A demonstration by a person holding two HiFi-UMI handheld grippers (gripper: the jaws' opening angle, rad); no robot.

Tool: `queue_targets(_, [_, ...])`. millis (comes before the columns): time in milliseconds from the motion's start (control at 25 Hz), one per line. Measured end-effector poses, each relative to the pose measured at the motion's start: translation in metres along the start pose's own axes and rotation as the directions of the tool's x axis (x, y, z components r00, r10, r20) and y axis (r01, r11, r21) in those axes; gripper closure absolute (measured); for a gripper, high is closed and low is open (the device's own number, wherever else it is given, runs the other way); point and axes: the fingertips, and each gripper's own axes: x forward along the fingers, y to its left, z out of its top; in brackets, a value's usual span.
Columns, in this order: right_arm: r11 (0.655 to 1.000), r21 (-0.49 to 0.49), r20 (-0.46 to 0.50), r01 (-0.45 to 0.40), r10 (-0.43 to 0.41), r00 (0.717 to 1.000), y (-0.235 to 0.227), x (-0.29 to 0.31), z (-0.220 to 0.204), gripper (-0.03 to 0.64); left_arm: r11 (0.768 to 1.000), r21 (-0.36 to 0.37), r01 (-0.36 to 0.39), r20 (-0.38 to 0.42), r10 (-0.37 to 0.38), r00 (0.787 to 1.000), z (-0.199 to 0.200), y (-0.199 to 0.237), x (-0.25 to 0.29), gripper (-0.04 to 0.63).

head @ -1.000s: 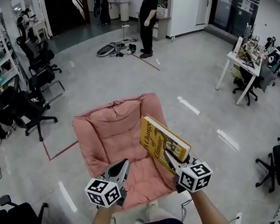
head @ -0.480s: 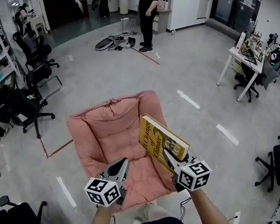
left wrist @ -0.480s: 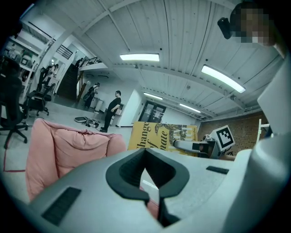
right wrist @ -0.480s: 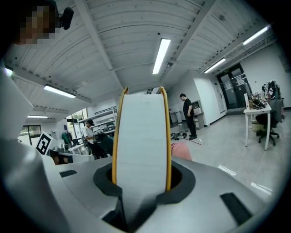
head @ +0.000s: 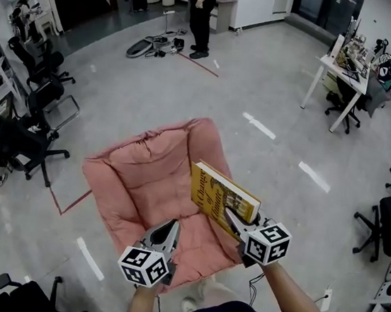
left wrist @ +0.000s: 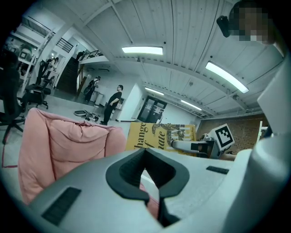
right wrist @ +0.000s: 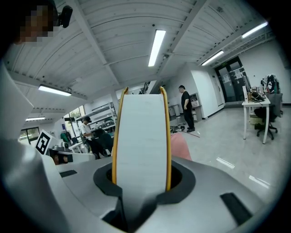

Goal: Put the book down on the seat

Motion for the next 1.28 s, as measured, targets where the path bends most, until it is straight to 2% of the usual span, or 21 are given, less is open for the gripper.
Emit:
queue_targets(960, [0.999,0.047,-0.168,0.021,-0.013,0.986,-0.034,0.03,-0.067,0.465,0.996,-0.086,-0.026,-0.127,0.015,0.992,-0.061,0.018,0.032,0.591])
queue_targets(1280, [0.999,0.049,-0.223,0.02,-0.009,0.975,-0.042,0.042,-0.093,0.465,0.995,-0.08,-0.055,-0.167,0.041,0.985,-0.081,0.029,0.038,0.591])
